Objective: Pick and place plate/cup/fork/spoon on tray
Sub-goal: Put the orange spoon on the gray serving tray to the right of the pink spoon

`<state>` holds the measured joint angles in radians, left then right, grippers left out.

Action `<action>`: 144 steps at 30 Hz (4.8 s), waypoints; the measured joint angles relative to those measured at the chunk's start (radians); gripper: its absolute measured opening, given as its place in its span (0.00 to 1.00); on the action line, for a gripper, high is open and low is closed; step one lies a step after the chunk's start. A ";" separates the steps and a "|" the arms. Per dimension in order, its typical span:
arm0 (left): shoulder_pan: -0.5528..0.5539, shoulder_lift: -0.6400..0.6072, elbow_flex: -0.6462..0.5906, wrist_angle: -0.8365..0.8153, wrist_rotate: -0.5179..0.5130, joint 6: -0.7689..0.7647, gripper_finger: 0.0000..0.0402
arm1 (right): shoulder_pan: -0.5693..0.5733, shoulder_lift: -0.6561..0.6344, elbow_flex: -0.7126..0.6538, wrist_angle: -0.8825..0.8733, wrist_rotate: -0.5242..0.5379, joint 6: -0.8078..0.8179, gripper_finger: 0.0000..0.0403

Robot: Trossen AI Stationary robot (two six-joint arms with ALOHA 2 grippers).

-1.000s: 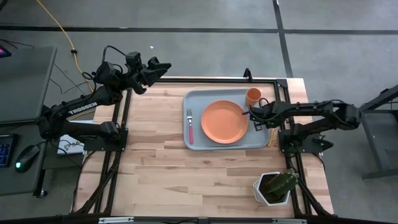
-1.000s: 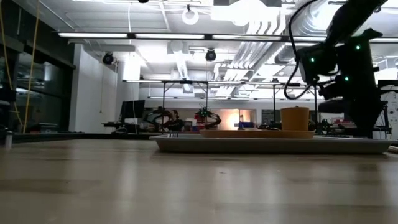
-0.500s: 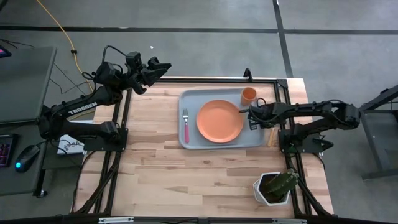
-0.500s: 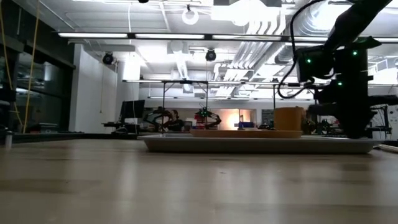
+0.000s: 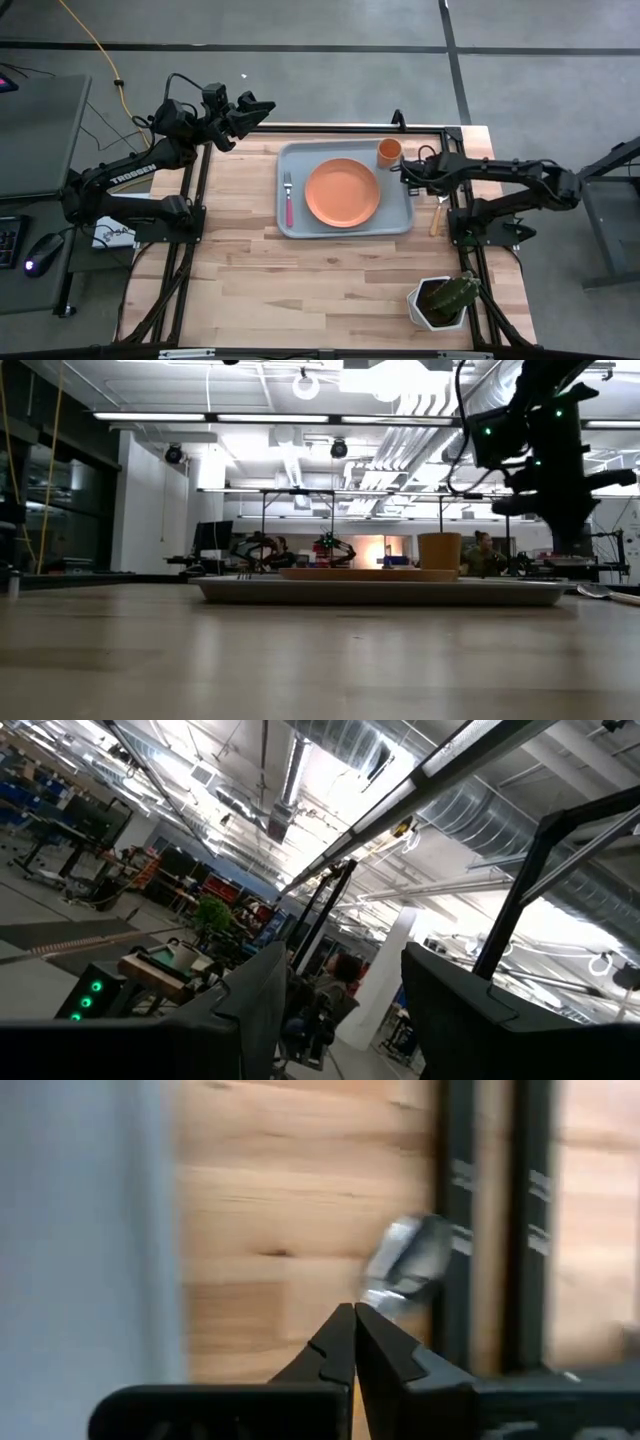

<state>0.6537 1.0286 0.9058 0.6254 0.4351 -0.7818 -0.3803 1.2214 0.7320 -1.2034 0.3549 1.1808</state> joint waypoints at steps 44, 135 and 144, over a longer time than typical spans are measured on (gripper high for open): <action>0.000 0.001 0.000 -0.025 0.009 0.000 0.46 | -0.158 0.372 -0.111 0.195 0.074 0.275 0.03; -0.381 0.000 -0.160 -0.125 -0.223 0.236 0.46 | 0.088 -0.390 -0.109 1.388 -0.546 -0.688 0.00; -0.388 0.019 -0.191 -0.113 -0.269 0.235 0.46 | 0.106 -0.290 -0.109 1.499 -0.627 -0.596 0.00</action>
<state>0.2653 1.0473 0.7147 0.5127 0.1659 -0.5465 -0.2740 0.9314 0.6233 0.2957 -0.2718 0.5851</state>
